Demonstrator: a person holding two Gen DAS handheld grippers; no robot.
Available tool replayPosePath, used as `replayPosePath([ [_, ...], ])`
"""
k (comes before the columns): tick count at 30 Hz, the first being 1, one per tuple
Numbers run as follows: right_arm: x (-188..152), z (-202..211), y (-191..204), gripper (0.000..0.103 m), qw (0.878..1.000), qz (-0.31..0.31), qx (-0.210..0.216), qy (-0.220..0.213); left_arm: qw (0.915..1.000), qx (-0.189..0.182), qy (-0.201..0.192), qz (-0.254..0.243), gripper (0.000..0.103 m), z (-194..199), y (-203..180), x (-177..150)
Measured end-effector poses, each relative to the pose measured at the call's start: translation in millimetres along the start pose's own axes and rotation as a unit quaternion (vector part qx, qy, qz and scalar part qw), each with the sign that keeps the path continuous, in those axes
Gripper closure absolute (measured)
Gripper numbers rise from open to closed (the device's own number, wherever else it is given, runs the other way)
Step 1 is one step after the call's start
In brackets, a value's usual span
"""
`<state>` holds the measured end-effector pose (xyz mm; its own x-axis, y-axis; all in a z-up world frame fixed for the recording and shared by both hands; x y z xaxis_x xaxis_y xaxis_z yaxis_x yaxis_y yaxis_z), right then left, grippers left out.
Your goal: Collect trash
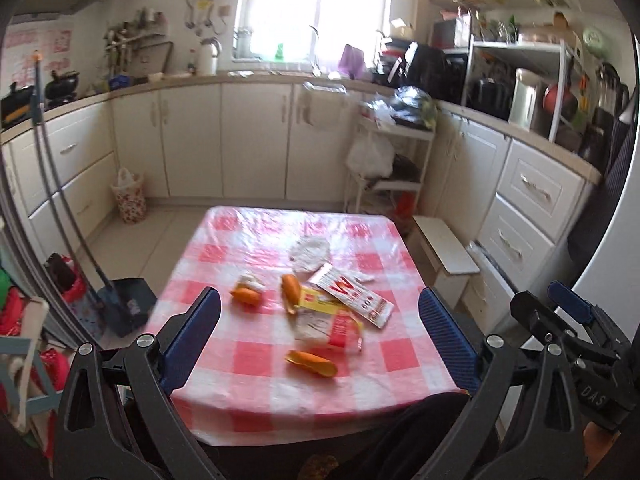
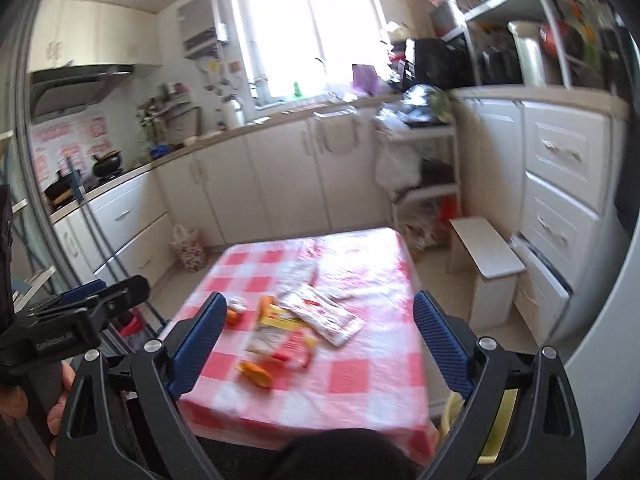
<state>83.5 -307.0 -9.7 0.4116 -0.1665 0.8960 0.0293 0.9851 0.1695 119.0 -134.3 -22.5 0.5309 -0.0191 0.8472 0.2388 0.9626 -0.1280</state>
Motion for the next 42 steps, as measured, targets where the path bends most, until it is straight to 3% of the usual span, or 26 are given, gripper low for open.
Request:
replayPosePath([
  [6, 22.0, 15.2, 50.7, 0.009, 0.999, 0.035, 0.018, -0.033, 0.9990, 0.000, -0.031, 0.033, 0.007, 35.2, 31.7, 9.1],
  [15, 20.5, 12.1, 87.3, 0.008, 0.997, 0.062, 0.033, -0.028, 0.9969, -0.001, -0.035, 0.071, 0.007, 45.7, 65.5, 6.0],
  [42, 19.4, 19.8, 95.8, 0.008, 0.997, 0.058, 0.039, -0.028, 0.9976, -0.011, -0.026, 0.063, 0.007, 43.2, 57.9, 0.9],
])
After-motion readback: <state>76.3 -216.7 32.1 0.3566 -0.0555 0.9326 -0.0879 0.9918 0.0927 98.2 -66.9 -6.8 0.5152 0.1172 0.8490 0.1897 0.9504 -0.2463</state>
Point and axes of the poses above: each gripper's, at about its wrist camera, not at the fingertips, and z roughly against the way its jaws point, y to its left, x to its top, the point moved 8 cm from there along -z, roughly the way its jaws point
